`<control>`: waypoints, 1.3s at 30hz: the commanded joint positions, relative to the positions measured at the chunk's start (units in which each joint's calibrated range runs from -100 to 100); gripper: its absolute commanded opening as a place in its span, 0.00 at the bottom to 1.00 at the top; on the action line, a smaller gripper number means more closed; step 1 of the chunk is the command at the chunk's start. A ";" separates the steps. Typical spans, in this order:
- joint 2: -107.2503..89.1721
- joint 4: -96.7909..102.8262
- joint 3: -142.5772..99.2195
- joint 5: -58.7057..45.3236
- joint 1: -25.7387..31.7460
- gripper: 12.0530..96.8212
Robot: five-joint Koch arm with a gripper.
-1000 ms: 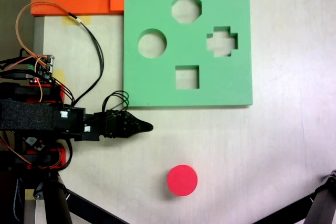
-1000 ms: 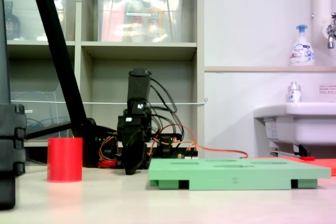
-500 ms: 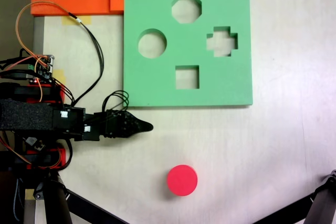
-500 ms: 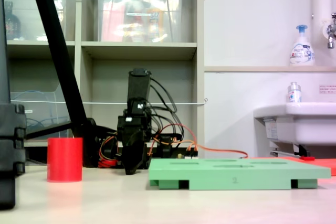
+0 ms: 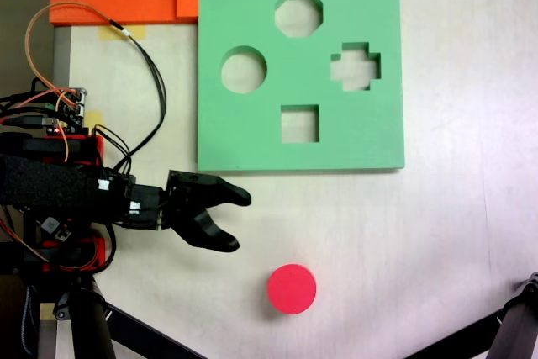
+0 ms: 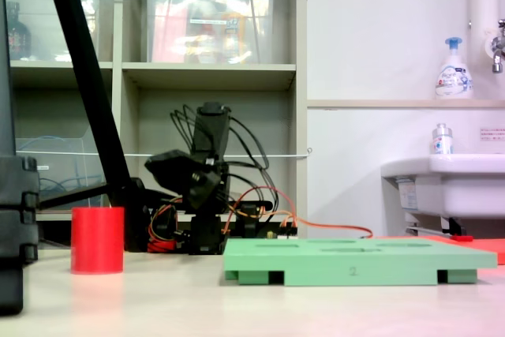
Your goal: Put the cylinder block into the corresponding hole
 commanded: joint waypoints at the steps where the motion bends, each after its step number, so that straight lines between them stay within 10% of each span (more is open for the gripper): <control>1: -0.41 8.74 -1.08 7.77 -0.63 0.48; 9: -0.41 9.32 -1.08 16.75 -4.59 0.52; 15: 45.40 43.40 -1.08 16.65 -4.88 0.89; 39: 104.90 51.49 31.23 16.75 -4.93 0.92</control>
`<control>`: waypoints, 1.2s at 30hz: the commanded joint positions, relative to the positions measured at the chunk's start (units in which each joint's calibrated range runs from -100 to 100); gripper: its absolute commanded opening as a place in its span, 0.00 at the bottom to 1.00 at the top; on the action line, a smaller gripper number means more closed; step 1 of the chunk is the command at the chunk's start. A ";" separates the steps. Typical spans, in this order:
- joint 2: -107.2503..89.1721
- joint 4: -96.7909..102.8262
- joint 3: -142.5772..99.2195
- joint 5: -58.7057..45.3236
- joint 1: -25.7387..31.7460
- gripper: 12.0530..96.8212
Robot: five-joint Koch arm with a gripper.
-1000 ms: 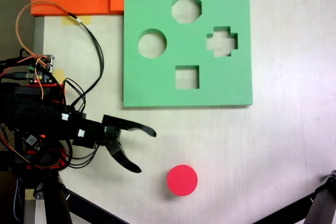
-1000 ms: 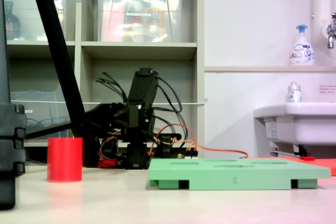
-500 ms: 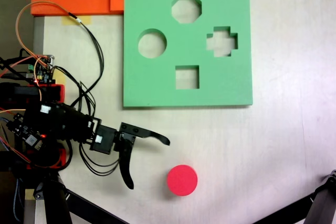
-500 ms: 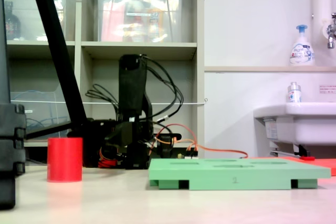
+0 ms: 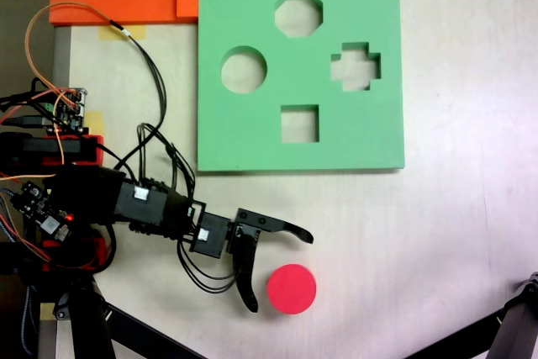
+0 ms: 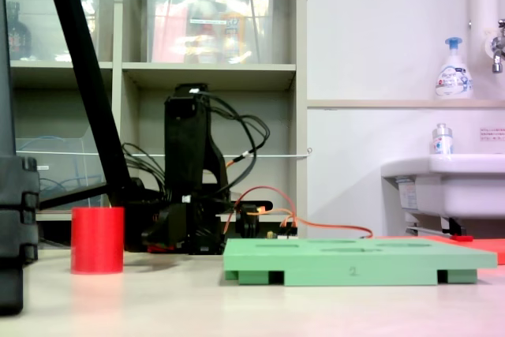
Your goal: Put the cylinder block into the corresponding hole
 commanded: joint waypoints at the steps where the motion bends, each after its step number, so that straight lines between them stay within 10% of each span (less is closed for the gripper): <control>1: 1.50 6.85 2.04 0.20 0.10 0.92; 36: 8.34 5.70 10.51 0.24 0.44 0.91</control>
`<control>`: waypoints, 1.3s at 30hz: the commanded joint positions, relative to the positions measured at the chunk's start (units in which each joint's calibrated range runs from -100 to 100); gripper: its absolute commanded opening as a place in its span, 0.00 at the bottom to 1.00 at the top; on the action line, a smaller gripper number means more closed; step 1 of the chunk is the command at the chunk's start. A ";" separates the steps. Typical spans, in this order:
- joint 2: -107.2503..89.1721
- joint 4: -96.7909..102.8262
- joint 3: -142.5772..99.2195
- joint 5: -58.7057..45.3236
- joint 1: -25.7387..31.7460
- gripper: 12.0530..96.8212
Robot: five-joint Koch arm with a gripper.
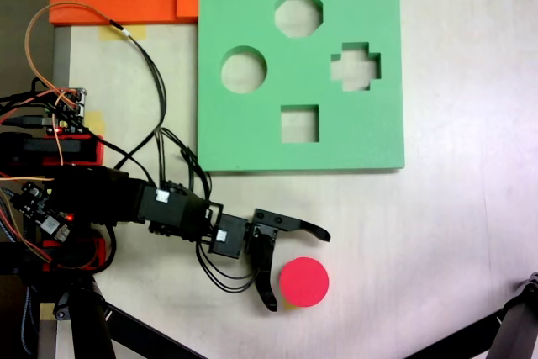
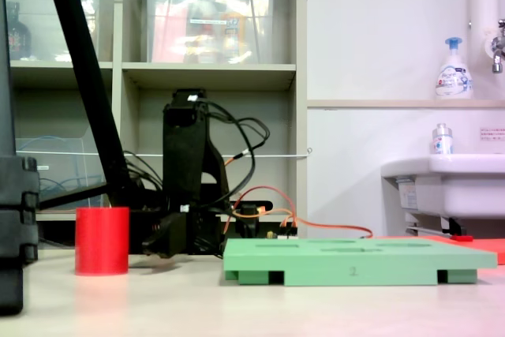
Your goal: Put the cylinder block into the corresponding hole
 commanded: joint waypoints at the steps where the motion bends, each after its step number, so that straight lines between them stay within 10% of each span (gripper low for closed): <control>1: -1.23 5.60 2.00 0.24 -0.39 0.92; 13: 3.38 -0.18 11.67 0.34 -0.83 0.90; 25: 4.64 4.45 8.98 0.34 -0.88 0.38; 31: 4.64 4.64 8.18 0.34 -0.49 0.37; 39: 8.41 3.96 14.66 1.03 -0.63 0.72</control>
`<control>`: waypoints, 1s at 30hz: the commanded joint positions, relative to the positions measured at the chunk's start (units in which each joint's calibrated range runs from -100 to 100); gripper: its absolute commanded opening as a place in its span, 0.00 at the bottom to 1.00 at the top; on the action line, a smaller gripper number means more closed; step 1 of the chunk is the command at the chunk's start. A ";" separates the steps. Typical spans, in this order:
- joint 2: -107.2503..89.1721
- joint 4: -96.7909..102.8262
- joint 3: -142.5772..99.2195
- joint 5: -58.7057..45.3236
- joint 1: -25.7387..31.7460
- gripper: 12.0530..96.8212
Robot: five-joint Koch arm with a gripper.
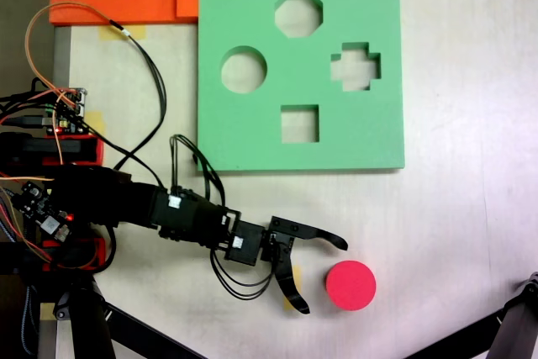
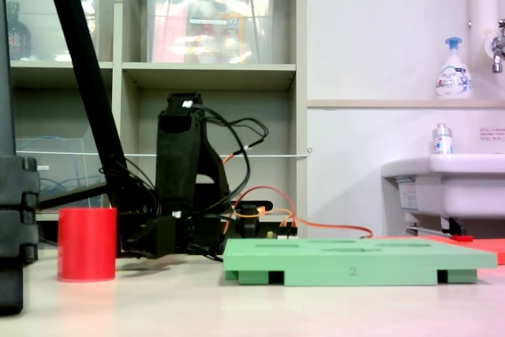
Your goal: Put the cylinder block into the corresponding hole
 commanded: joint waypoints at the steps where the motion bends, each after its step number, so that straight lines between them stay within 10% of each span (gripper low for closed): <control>1: 1.59 4.16 3.60 1.03 0.00 0.72; 30: 6.48 -4.60 16.27 1.32 0.15 0.62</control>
